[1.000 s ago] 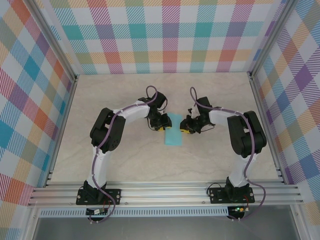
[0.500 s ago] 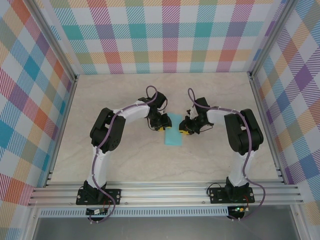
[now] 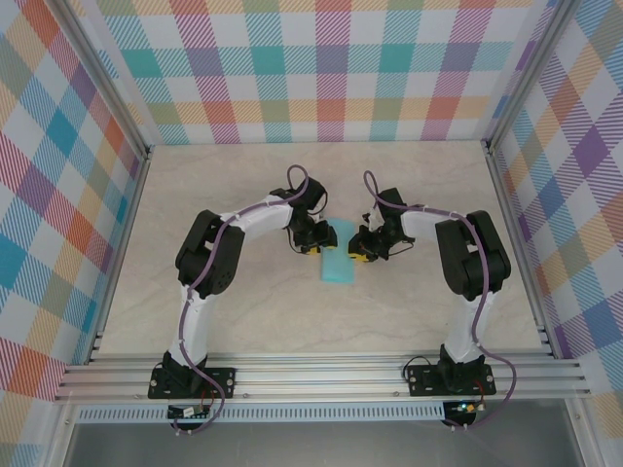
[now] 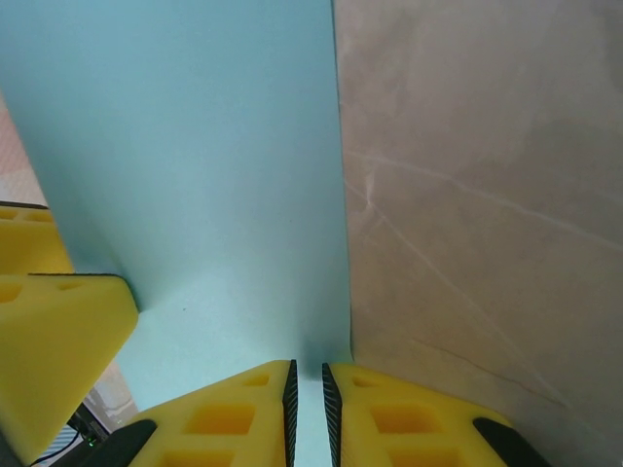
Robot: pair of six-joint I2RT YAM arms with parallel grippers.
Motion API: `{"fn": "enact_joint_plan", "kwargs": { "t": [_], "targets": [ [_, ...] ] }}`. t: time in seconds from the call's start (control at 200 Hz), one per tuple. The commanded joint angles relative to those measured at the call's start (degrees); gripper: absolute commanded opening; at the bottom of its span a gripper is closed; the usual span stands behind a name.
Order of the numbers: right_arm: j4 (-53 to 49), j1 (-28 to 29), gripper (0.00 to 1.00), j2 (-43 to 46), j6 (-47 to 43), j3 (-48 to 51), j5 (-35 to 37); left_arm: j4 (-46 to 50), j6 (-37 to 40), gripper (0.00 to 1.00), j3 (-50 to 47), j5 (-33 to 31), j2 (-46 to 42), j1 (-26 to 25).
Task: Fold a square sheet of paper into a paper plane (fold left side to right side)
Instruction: Hold the square sheet of paper at the center of the table, then first fold the square sheet of paper in half at the center of the table.
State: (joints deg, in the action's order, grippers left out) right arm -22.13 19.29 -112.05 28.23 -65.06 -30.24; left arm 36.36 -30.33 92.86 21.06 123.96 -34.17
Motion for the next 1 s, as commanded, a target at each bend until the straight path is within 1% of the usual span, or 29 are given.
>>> {"fn": "enact_joint_plan", "kwargs": {
  "t": [0.0,0.115,0.185,0.34,0.43,0.54,0.65,0.755,0.905,0.995],
  "targets": [
    [-3.4,0.6,0.17,-3.5,-1.0,0.7,3.9,3.6,1.7,0.50,1.7,-1.7,-5.4,-0.1],
    [-3.6,0.6,0.17,-3.6,-1.1,0.6,4.2,3.5,1.6,0.54,1.1,-2.4,-7.7,0.4],
    [-3.6,0.6,0.17,-3.7,-1.0,0.6,4.1,1.9,1.4,0.54,0.3,-0.4,-8.7,0.4],
    [-3.3,0.7,0.17,-3.8,-0.8,0.5,4.0,-3.1,-0.2,0.48,-1.9,6.3,-8.5,0.3],
    [-3.2,0.7,0.17,-3.9,-0.7,0.5,4.0,-4.2,-0.8,0.44,-1.8,8.6,-6.7,0.2],
    [-3.4,0.7,0.17,-3.8,-0.8,0.4,4.0,-5.5,-1.3,0.41,-1.7,10.5,-4.7,-0.1],
    [-3.3,0.7,0.17,-3.8,-0.6,0.5,4.2,-4.3,-0.7,0.40,-1.6,9.3,-3.1,-0.1],
    [-3.5,0.7,0.17,-3.8,-0.7,0.5,4.5,-1.4,1.0,0.38,-1.3,5.3,-1.6,0.1],
    [-3.8,0.8,0.16,-4.1,-0.9,0.5,5.1,-2.0,1.0,0.37,-2.0,5.2,0.2,0.3],
    [-3.9,0.9,0.16,-4.3,-1.0,0.7,5.6,-1.6,1.4,0.36,-2.1,4.0,0.8,0.5]
  ]
}}
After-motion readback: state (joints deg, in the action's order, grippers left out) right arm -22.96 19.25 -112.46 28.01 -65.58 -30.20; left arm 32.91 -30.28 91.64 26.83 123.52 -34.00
